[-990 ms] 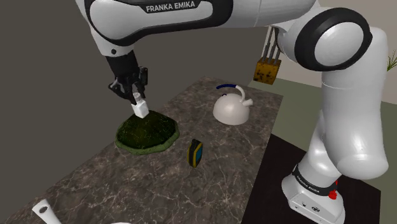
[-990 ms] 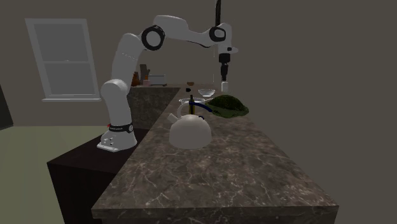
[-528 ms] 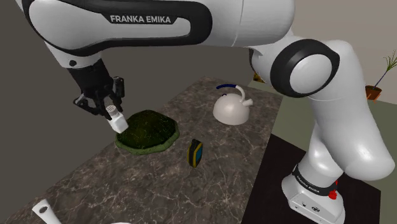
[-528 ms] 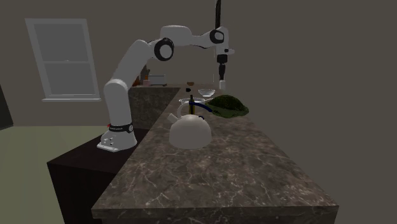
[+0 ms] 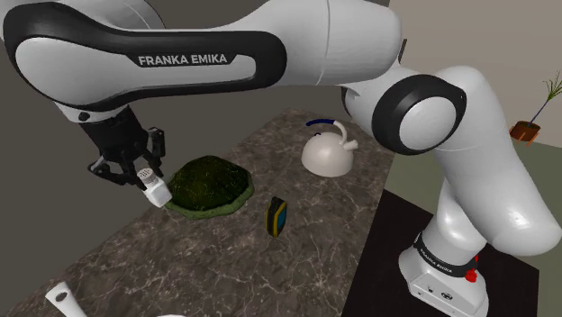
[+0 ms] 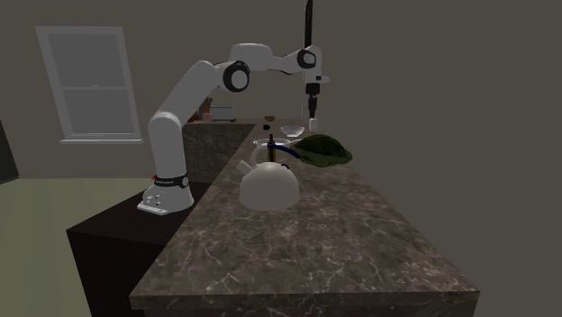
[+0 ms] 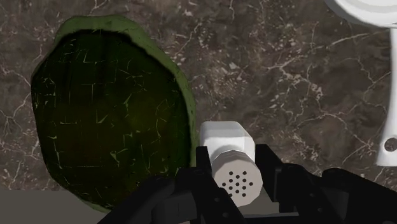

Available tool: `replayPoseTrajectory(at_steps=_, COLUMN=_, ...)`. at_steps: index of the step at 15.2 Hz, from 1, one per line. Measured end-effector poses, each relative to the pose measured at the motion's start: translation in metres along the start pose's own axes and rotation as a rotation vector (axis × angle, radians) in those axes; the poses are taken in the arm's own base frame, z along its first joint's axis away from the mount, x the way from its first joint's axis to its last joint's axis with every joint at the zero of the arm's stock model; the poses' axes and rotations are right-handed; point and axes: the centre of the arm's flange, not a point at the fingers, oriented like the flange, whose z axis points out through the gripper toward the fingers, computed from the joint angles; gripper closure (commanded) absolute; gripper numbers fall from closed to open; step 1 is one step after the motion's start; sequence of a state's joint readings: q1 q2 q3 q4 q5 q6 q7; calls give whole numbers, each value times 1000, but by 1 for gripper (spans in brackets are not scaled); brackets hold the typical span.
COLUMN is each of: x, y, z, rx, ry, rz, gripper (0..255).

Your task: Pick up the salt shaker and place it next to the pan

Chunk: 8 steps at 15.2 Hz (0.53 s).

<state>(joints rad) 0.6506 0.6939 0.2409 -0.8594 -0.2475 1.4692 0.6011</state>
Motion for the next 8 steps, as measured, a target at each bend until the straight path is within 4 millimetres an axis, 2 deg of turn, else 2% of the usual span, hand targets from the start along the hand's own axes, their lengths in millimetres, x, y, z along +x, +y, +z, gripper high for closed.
replayPoseTrajectory(at_steps=8, x=-1, y=-7, z=43, rx=0, ry=0, rz=0, gripper=255)
